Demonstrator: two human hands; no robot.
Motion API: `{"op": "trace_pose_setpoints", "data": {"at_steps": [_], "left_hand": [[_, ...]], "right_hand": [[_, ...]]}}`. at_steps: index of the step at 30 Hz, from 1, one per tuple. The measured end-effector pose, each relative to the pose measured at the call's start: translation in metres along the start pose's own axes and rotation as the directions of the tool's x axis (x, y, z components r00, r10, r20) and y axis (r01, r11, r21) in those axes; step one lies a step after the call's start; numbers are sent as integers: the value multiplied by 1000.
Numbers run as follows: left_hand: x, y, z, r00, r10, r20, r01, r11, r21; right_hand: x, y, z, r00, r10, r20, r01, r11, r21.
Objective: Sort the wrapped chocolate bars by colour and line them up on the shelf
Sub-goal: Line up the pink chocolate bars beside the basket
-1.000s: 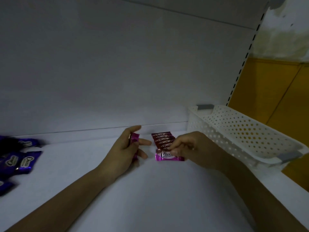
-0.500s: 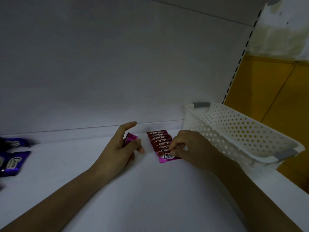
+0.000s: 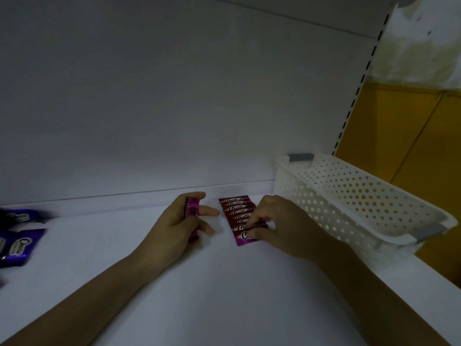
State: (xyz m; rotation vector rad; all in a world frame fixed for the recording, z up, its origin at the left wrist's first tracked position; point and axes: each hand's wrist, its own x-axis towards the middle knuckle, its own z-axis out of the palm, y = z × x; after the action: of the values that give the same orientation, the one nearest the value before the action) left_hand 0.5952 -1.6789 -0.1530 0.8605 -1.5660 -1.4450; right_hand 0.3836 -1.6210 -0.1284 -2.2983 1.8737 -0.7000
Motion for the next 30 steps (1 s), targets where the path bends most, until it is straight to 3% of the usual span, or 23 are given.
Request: {"op": "trace_pose_setpoints", "data": {"at_steps": [12,16,22,27,30], "left_hand": [[3,1,-2,999,-42,6,43,979,-201],[7,-1,-1,999,-51,-4,48,959,-280],[5,-2,1,995,1,95,33,934,-355],[4,-1,0,996,82,35,-77,991,-114],[5,-1,-3,997,39,-66,-49,988,-148]], "right_hand": [[2,4,2,999,-12,-32,12,1000,-22],[3,-19,14,982,-17,-187,47,986,158],[10,-56,42,981,61,-186,32,888,459],[11,-53,34,963,200,-182,-33,755,655],[12,-51,27,948,241,-208,-40,739,673]]}}
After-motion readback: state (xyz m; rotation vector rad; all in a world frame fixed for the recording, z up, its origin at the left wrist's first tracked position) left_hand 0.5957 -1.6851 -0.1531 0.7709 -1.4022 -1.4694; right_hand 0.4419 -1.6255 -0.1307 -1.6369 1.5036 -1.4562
